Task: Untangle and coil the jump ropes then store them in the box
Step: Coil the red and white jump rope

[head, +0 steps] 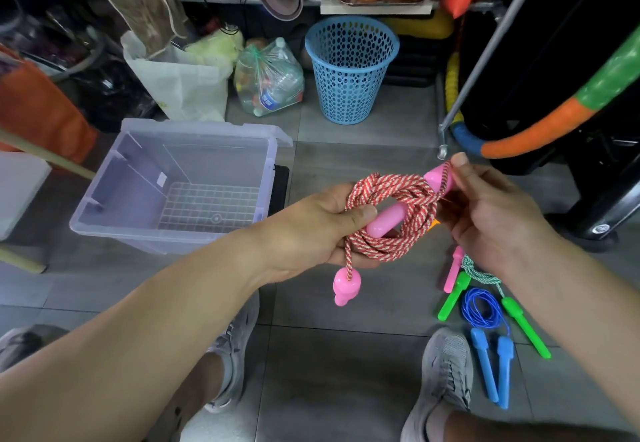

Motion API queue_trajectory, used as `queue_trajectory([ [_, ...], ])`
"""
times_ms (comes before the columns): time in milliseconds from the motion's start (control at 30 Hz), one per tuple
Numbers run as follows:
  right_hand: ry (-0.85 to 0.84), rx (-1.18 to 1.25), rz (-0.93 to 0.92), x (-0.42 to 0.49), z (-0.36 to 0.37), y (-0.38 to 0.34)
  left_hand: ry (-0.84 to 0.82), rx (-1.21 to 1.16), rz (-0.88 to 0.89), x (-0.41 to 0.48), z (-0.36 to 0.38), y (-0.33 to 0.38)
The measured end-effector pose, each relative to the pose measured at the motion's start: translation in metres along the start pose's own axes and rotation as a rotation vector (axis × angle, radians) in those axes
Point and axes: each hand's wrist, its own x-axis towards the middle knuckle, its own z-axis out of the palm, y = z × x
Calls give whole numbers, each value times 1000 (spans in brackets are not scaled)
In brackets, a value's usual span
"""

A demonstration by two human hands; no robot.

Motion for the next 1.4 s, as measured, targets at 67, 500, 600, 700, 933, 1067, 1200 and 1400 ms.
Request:
queue_trajectory([
  [67, -2, 8, 17, 0, 1, -2, -16, 1, 0, -1, -1, 2],
  [500, -432, -160, 258, -22, 11, 4, 320, 208, 153, 7, -3, -4],
  [600, -620, -160, 333, -31, 14, 5, 374, 232, 202, 8, -1, -4],
  [700, -603, -207, 294, -44, 23, 13, 450, 338, 250, 8, 5, 0],
  [933, -392, -381, 192, -45, 29, 22, 577, 354, 212, 13, -1, -1],
  [1067, -482, -768, 184, -42, 16, 8, 670, 96, 184, 13, -11, 10],
  [1200, -483, -1130, -50, -35, 0, -8, 703, -80, 169, 6, -23, 26],
  [1400, -432, -1644, -100, -16, -19, -3, 527, -145, 123, 4, -22, 25],
])
